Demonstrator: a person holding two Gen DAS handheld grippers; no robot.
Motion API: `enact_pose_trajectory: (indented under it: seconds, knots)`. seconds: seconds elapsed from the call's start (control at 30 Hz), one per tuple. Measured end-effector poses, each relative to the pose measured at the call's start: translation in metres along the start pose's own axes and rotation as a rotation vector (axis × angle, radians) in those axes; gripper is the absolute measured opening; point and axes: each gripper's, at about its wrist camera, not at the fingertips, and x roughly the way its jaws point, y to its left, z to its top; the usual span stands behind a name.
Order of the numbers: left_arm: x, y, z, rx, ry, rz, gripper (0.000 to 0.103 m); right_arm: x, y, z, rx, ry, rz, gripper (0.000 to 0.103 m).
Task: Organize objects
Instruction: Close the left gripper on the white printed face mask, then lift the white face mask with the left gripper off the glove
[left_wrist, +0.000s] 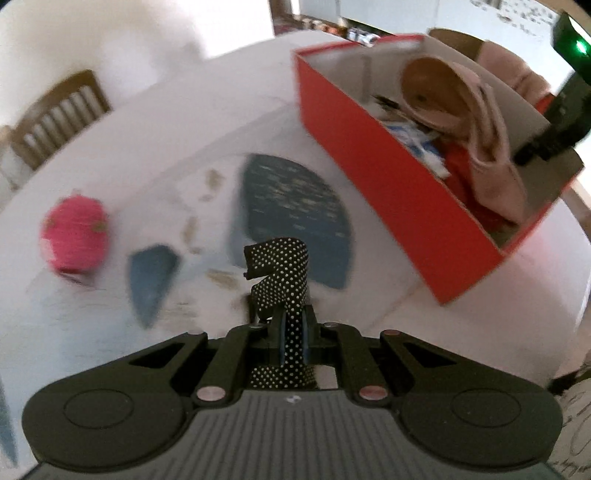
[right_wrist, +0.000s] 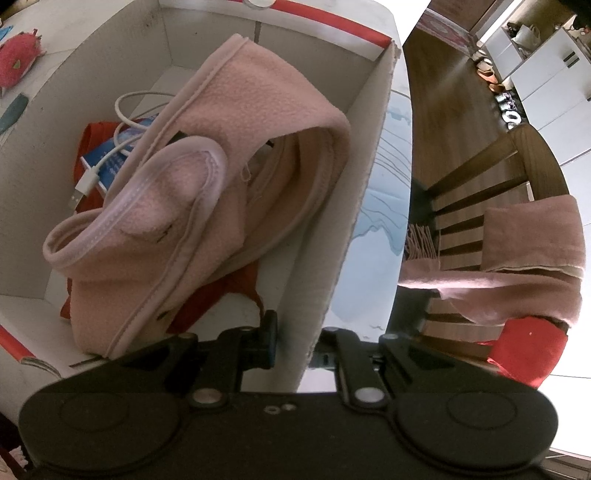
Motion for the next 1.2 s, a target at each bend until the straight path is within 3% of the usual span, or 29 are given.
enact_pose_trajectory:
  seconds: [0.17,0.4,0.47,0.5,0.53,0.6,0.87,1.0,1.2]
  knots:
    - [0.014,-0.019,-0.007,0.006,0.02,-0.081,0.009,0.0,0.0,0.0,0.001,0.0,0.002,0.011]
    - [0.001,-0.022,-0.02,0.05,0.029,-0.147,0.016,0.0,0.0,0.0,0.002,-0.002,0.005,0.011]
    - [-0.003,-0.019,-0.023,0.046,0.029,-0.131,0.025,0.0,-0.001,-0.001,0.001,-0.003,0.007,0.011]
    - [-0.005,-0.016,-0.025,0.04,0.027,-0.118,0.034,0.0,-0.001,-0.001,0.001,-0.004,0.008,0.011]
    - [-0.005,-0.012,-0.026,0.032,0.022,-0.106,0.05,0.0,-0.001,-0.001,0.002,-0.004,0.008,0.011]
    - [-0.008,0.0,-0.028,-0.012,-0.005,-0.089,0.065,0.0,-0.001,-0.001,0.0,-0.005,0.008,0.011]
    - [0.017,0.031,-0.025,-0.131,0.001,-0.067,0.063,0.001,0.0,-0.001,-0.004,-0.005,0.005,0.012]
    - [0.024,0.025,-0.024,-0.1,0.0,-0.039,0.036,0.0,0.001,-0.001,-0.004,-0.005,0.005,0.013]
    - [0.035,0.023,-0.024,-0.092,0.008,-0.053,0.032,0.0,0.0,-0.001,-0.002,-0.005,0.005,0.013]
